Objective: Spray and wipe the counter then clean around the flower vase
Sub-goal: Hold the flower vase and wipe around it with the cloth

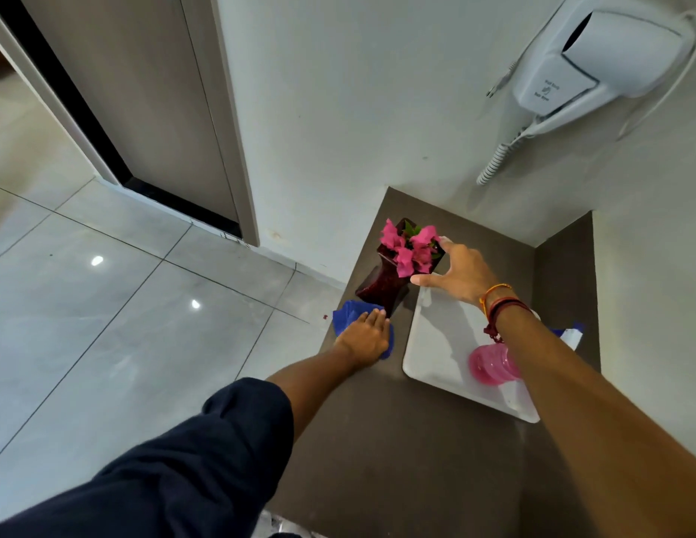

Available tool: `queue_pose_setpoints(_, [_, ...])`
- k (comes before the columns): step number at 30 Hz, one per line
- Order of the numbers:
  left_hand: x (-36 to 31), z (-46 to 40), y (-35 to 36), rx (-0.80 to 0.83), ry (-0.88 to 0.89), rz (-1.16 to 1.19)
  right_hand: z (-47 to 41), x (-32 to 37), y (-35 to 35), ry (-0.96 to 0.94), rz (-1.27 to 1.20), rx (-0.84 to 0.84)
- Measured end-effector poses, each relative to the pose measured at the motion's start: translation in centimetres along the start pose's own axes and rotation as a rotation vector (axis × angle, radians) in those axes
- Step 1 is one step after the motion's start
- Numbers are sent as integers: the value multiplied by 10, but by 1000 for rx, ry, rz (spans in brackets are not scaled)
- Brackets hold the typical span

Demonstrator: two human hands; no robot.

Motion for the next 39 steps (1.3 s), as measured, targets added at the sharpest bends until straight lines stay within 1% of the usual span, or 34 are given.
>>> queue_pose_setpoints(1, [7,2,-7,16,33,2,1,1,0,3,-6,3])
queue_pose_setpoints(2, [14,3,-17,5,10,31,2,2,0,5,-13,2])
queue_pose_setpoints(3, [22,4,-27,-21,-59,48,2,2,-1,5,-18,1])
queue_pose_setpoints(5, [38,9,-49,-140,-321,172,3,4,-2,10,-24,0])
queue_pose_setpoints(7, [47,13,-61,-273,-573,412,4,5,-2,11,-28,-5])
queue_pose_setpoints(8, [46,11,-60,-287,-630,489,5,5,-2,11,-30,-8])
queue_pose_setpoints(10, [33,1,-54,-268,-614,559,5,5,-1,-2,-37,-8])
queue_pose_setpoints(13, [12,-4,-38,-260,-531,616,4,3,2,-28,-45,4])
queue_pose_setpoints(15, [14,-6,-25,-240,-546,531,2,2,1,-26,-46,5])
queue_pose_setpoints(18, [10,-8,-10,-193,-505,381,0,2,1,-25,-41,-3])
queue_pose_setpoints(19, [9,-8,-5,-153,-482,343,1,2,1,-22,-38,0])
queue_pose_setpoints(21, [7,-5,6,-73,-392,214,1,1,1,-14,-31,8])
queue_pose_setpoints(22, [4,-3,11,-52,-319,144,1,1,1,-13,-27,11])
queue_pose_setpoints(24, [5,2,15,12,-185,79,2,2,1,-11,-18,13])
queue_pose_setpoints(26, [9,6,10,37,-75,17,3,3,0,5,-15,7])
queue_pose_setpoints(27, [14,6,3,40,-57,47,4,3,-1,11,-13,4])
queue_pose_setpoints(28, [18,5,-7,5,-53,123,4,4,-1,15,-11,4])
queue_pose_setpoints(29, [24,7,-20,-68,-117,280,5,6,-2,16,-9,6])
queue_pose_setpoints(30, [30,10,-33,-185,-231,496,6,7,-3,14,-9,9])
queue_pose_setpoints(32, [45,22,-49,-422,-594,900,9,10,-3,14,-3,9])
queue_pose_setpoints(33, [44,28,-51,-489,-744,1056,10,10,-4,15,4,11])
queue_pose_setpoints(34, [41,31,-52,-515,-821,1114,10,11,-4,15,10,14])
queue_pose_setpoints(35, [35,28,-56,-490,-819,1096,10,12,-4,13,16,14])
queue_pose_setpoints(36, [25,24,-65,-457,-719,1042,11,12,-5,10,19,14])
queue_pose_setpoints(37, [14,15,-67,-389,-580,961,11,13,-5,8,19,11])
queue_pose_setpoints(38, [4,7,-65,-336,-479,822,11,12,-5,7,16,7])
queue_pose_setpoints(39, [-3,3,-63,-309,-435,730,10,11,-6,9,12,5])
Point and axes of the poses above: each hand's wrist, its own z-axis away from the middle knuckle, its own y-axis out of the palm, x = y × z, the point moved 7 cm from there along -z, towards the middle knuckle
